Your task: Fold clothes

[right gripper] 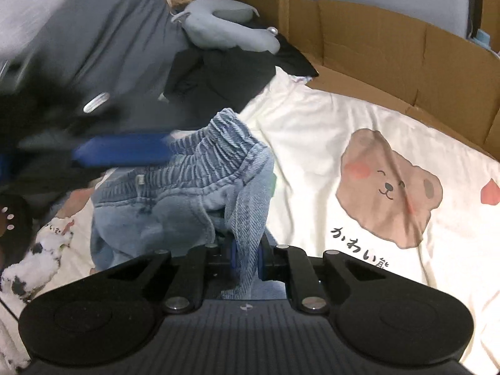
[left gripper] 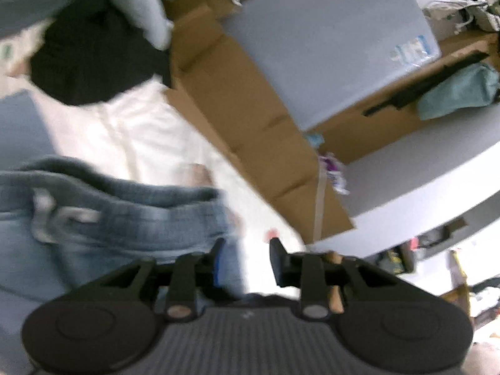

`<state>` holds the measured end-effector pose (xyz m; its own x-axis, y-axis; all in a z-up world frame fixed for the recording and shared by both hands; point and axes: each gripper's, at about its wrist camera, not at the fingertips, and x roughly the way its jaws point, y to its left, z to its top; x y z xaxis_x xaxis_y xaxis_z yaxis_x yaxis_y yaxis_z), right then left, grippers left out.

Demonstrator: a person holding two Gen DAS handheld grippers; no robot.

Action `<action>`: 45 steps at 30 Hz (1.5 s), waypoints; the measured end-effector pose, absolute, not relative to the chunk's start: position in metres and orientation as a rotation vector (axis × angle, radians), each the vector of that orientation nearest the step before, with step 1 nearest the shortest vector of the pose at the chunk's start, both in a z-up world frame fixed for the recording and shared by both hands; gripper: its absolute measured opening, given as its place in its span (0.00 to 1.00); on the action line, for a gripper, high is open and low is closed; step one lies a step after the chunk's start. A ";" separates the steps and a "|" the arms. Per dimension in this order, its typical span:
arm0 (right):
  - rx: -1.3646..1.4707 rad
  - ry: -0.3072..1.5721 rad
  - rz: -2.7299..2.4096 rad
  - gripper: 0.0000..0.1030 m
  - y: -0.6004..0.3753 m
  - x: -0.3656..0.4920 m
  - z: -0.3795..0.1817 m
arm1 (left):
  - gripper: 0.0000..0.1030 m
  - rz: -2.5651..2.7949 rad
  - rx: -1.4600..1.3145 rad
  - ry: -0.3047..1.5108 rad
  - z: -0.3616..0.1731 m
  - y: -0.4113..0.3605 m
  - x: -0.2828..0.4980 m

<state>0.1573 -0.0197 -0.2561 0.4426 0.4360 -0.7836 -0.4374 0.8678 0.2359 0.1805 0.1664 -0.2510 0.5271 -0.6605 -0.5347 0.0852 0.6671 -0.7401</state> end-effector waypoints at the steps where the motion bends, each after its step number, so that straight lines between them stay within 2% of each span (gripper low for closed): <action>1: -0.005 0.975 0.542 0.11 -0.021 0.159 -0.258 | 0.30 -0.467 -0.704 0.920 -0.253 0.175 0.177; 4: -0.023 0.987 0.546 0.14 -0.023 0.162 -0.261 | 0.30 -0.382 -0.671 0.938 -0.258 0.200 0.165; 9: -0.077 0.973 0.547 0.33 -0.013 0.170 -0.258 | 0.31 -0.237 -0.619 0.964 -0.270 0.231 0.148; 11: -0.113 0.963 0.550 0.37 -0.007 0.175 -0.257 | 0.33 -0.178 -0.598 0.973 -0.275 0.243 0.141; 14: -0.167 0.954 0.560 0.38 0.001 0.187 -0.257 | 0.37 -0.079 -0.545 0.991 -0.283 0.258 0.135; 18: -0.239 0.941 0.588 0.36 0.012 0.194 -0.262 | 0.45 0.033 -0.445 0.994 -0.291 0.276 0.130; 21: -0.236 0.933 0.613 0.17 0.010 0.196 -0.262 | 0.46 0.082 -0.403 0.997 -0.299 0.289 0.131; 22: -0.234 0.931 0.615 0.15 0.009 0.196 -0.261 | 0.46 0.089 -0.383 1.002 -0.302 0.291 0.132; 31: -0.245 0.901 0.536 0.13 -0.015 0.199 -0.256 | 0.46 0.113 -0.315 1.059 -0.342 0.295 0.142; 37: -0.212 0.907 0.430 0.13 -0.049 0.208 -0.264 | 0.50 -0.003 -0.369 1.016 -0.356 0.291 0.144; 45: -0.197 0.924 0.303 0.13 -0.090 0.213 -0.284 | 0.49 -0.195 -0.446 0.896 -0.332 0.267 0.149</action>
<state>0.2134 -0.0902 -0.2837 0.5649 0.1718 -0.8071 -0.3394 0.9399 -0.0375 0.1490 0.2669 -0.3317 0.6146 -0.3462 -0.7088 -0.0199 0.8914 -0.4527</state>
